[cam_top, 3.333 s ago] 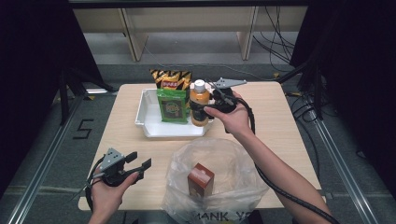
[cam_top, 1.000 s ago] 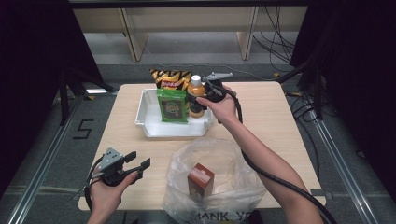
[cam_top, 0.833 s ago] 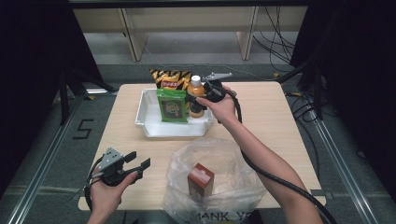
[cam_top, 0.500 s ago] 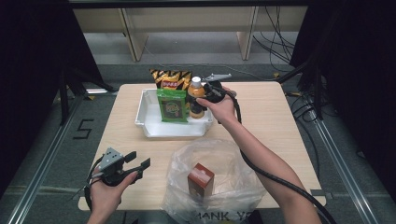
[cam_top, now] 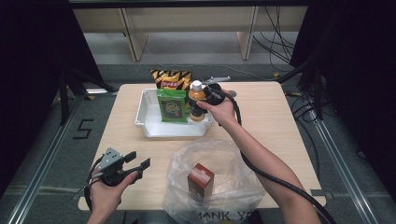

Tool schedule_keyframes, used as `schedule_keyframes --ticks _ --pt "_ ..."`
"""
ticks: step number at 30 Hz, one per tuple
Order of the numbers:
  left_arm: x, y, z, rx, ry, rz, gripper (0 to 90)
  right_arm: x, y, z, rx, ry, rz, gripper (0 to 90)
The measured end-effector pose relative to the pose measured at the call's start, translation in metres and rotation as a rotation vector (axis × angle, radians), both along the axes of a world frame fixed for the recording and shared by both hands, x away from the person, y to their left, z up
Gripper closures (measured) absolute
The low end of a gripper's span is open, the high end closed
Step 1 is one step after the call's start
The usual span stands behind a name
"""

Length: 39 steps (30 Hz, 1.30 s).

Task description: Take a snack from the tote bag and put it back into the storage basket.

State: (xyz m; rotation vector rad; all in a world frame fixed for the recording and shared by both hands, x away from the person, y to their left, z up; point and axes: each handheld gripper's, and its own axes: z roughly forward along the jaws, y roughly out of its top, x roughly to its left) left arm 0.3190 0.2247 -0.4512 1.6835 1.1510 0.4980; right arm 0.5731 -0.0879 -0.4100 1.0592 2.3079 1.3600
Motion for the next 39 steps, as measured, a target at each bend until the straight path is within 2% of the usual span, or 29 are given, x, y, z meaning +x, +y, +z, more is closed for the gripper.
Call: schedule_keyframes --ticks 1,2,3,4,6,8,10,13,16,18,22,23,24,26,30,31,32,33,34,35,36,39 --pt "0.0 0.0 0.0 0.001 0.0 0.0 34.1 0.0 0.001 -0.001 0.016 0.008 0.013 32.5" --pt "0.0 0.0 0.0 0.001 0.0 -0.001 34.1 0.001 0.001 -0.003 0.01 -0.002 0.013 32.5" --pt "0.0 0.0 0.0 0.0 0.001 0.0 34.1 0.0 0.001 -0.003 0.012 0.01 0.015 32.5" --pt "0.0 0.0 0.0 0.0 0.0 -0.001 34.1 0.001 0.0 -0.003 -0.007 -0.006 0.008 32.5" --pt "0.0 0.0 0.0 0.0 0.0 -0.002 34.1 0.0 0.001 -0.005 0.008 0.006 0.006 32.5" --pt "0.0 0.0 0.0 0.0 0.001 0.001 34.1 0.001 0.001 -0.006 0.003 0.002 0.016 32.5" --pt "0.0 0.001 0.0 0.007 -0.004 -0.004 34.1 -0.001 0.001 -0.006 -0.004 0.027 0.002 32.5" --pt "0.0 0.0 0.0 0.004 0.003 -0.003 34.1 0.0 0.0 -0.008 -0.018 0.005 0.017 32.5" --pt "0.0 0.0 0.0 0.004 0.001 -0.004 34.1 -0.001 0.0 -0.009 -0.03 0.018 0.022 32.5" --pt "0.0 0.0 0.0 0.003 0.002 0.003 34.1 -0.001 0.002 -0.011 -0.002 0.011 0.012 32.5" --pt "0.0 0.001 0.0 0.011 -0.002 -0.004 34.1 -0.002 0.001 -0.011 -0.013 0.016 0.017 32.5" --pt "0.0 0.001 0.0 0.01 -0.001 -0.006 34.1 -0.002 -0.001 -0.01 -0.039 0.018 0.026 32.5" --pt "0.0 0.001 0.0 0.01 -0.001 -0.007 34.1 -0.002 0.0 -0.011 -0.028 0.019 0.014 32.5" --pt "0.0 0.0 0.0 0.008 -0.003 -0.007 34.1 -0.002 -0.001 -0.011 -0.048 0.031 0.019 32.5" --pt "0.0 0.0 0.0 0.004 0.001 0.0 34.1 -0.001 -0.002 -0.013 -0.062 0.016 0.025 32.5" --pt "0.0 0.0 0.0 0.004 0.001 0.0 34.1 -0.002 0.0 -0.014 -0.039 0.015 0.017 32.5" --pt "0.0 0.0 0.0 0.012 -0.005 -0.006 34.1 -0.002 -0.001 -0.014 -0.055 0.021 0.034 32.5" --pt "0.0 0.0 0.0 0.011 -0.004 -0.005 34.2 -0.002 0.0 -0.015 -0.045 0.028 0.034 32.5" --pt "0.0 0.0 0.0 0.011 -0.005 -0.005 34.1 -0.001 -0.004 -0.015 -0.1 0.014 0.038 32.5" --pt "0.0 0.0 0.0 0.012 -0.005 -0.006 34.1 -0.001 -0.001 -0.017 -0.075 0.011 0.03 32.5" --pt "0.0 0.0 0.0 0.01 -0.002 -0.005 34.1 -0.002 0.0 -0.017 -0.06 0.039 0.034 32.4" --pt "0.0 0.001 0.0 0.01 -0.002 -0.002 34.1 -0.002 0.0 -0.018 -0.077 0.034 0.036 32.4"
